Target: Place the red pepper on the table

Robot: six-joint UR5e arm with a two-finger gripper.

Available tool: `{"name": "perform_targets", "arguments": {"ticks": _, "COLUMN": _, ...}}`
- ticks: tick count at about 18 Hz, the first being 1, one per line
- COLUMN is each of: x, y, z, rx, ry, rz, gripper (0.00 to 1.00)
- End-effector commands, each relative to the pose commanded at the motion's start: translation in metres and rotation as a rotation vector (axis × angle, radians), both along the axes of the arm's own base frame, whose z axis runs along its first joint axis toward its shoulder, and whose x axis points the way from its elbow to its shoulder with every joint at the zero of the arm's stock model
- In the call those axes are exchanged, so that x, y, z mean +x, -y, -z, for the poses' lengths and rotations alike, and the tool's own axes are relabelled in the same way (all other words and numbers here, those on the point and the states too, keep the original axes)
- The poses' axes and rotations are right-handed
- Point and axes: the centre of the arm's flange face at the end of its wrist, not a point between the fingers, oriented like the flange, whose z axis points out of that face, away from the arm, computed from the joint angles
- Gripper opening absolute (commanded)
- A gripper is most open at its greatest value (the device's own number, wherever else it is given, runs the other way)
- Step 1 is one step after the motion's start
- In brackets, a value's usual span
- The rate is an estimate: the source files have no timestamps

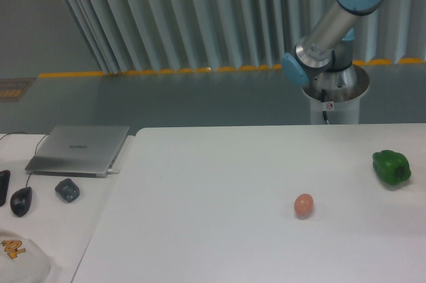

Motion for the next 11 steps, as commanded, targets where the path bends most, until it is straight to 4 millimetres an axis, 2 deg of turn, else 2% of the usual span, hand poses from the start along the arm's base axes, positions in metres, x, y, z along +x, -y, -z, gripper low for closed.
{"name": "perform_targets", "arguments": {"ticks": 2, "x": 0.002, "y": 0.000, "z": -0.011, "rx": 0.005, "ry": -0.015, "rz": -0.006, "gripper": 0.44}}
{"name": "perform_targets", "arguments": {"ticks": 5, "x": 0.014, "y": 0.001, "z": -0.040, "rx": 0.010, "ry": -0.045, "rz": -0.007, "gripper": 0.44}}
{"name": "perform_targets", "arguments": {"ticks": 7, "x": 0.030, "y": -0.009, "z": -0.062, "rx": 0.027, "ry": -0.066, "rz": -0.027, "gripper": 0.45}}
{"name": "perform_targets", "arguments": {"ticks": 9, "x": 0.050, "y": -0.018, "z": -0.074, "rx": 0.045, "ry": -0.071, "rz": -0.060, "gripper": 0.45}}
{"name": "perform_targets", "arguments": {"ticks": 11, "x": 0.073, "y": -0.039, "z": -0.084, "rx": 0.067, "ry": -0.075, "rz": -0.090, "gripper": 0.45}}
